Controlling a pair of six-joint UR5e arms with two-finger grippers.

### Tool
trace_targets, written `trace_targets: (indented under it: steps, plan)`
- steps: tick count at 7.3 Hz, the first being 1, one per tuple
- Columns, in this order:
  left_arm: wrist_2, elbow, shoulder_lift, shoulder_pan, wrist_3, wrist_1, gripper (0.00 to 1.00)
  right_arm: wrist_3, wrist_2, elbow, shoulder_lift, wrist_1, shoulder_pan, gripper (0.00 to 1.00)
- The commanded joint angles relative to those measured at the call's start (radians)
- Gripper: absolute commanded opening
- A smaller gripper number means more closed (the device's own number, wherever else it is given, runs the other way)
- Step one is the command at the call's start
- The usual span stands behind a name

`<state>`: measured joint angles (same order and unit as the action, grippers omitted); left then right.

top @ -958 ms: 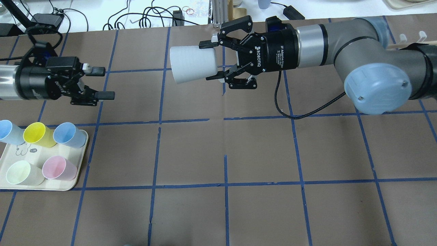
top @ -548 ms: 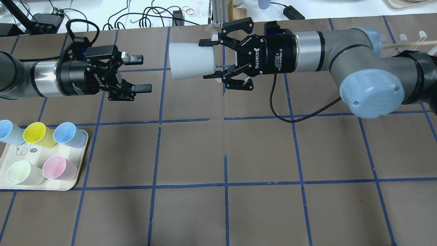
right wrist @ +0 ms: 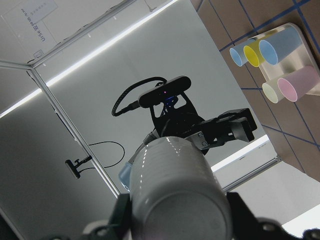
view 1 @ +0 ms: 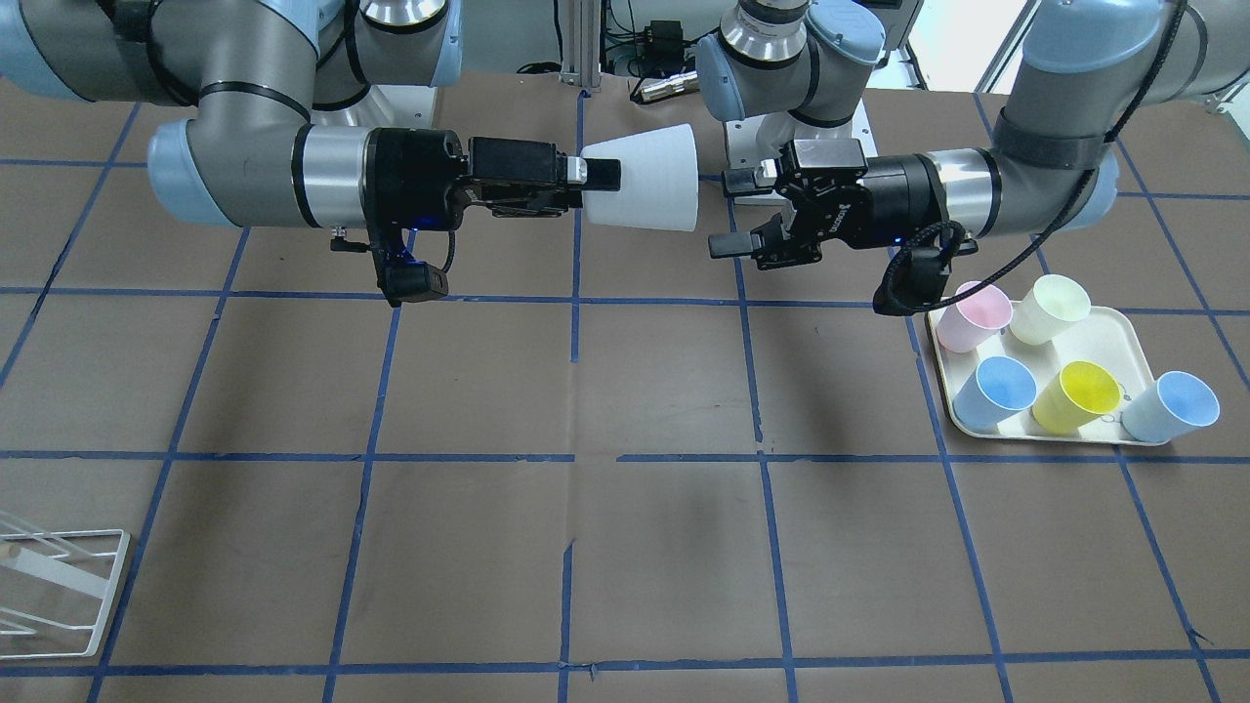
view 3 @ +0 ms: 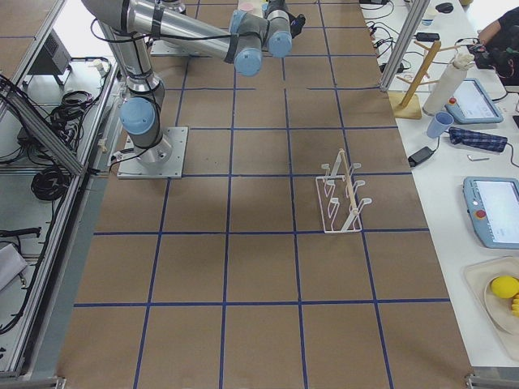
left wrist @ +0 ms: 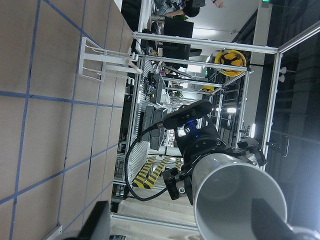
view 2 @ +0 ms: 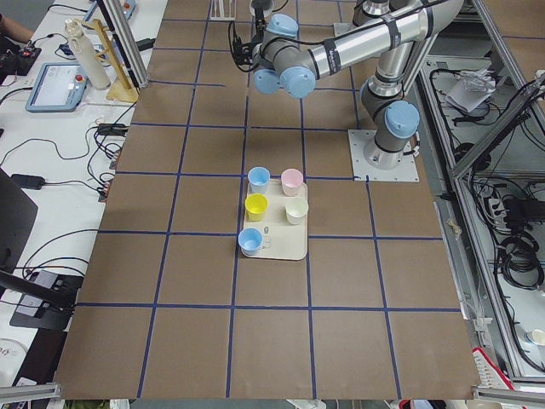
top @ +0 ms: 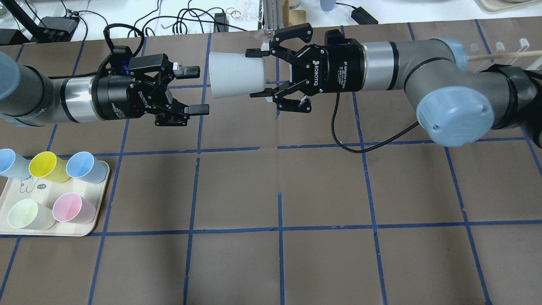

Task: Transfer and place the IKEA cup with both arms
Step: 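Close the left gripper on the cup's base while the right gripper holds it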

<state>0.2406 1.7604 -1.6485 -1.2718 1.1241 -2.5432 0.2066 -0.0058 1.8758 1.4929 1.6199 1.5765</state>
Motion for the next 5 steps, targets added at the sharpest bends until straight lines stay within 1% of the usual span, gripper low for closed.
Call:
trace_targets:
  steps: [1, 2, 3, 4, 5]
  plan:
    - [0.000, 0.008, 0.021, -0.011, 0.006, -0.018, 1.00, 0.004, 0.004, -0.003, -0.008, 0.002, 0.019, 0.00]
    - [0.000, 0.028, 0.030, -0.012, 0.013, -0.019, 0.96, 0.005, 0.006, -0.004, -0.009, 0.002, 0.022, 0.00]
    - [-0.003, 0.042, 0.033, -0.020, 0.019, -0.015, 0.96, 0.005, 0.006, -0.004, -0.010, 0.002, 0.022, 0.00]
    - [-0.004, 0.044, 0.033, -0.026, 0.017, -0.015, 0.93, 0.007, 0.004, -0.004, -0.011, 0.002, 0.022, 0.00]
    - [-0.004, 0.042, 0.035, -0.027, 0.017, -0.014, 0.84, 0.007, 0.004, -0.004, -0.011, 0.000, 0.022, 0.00]
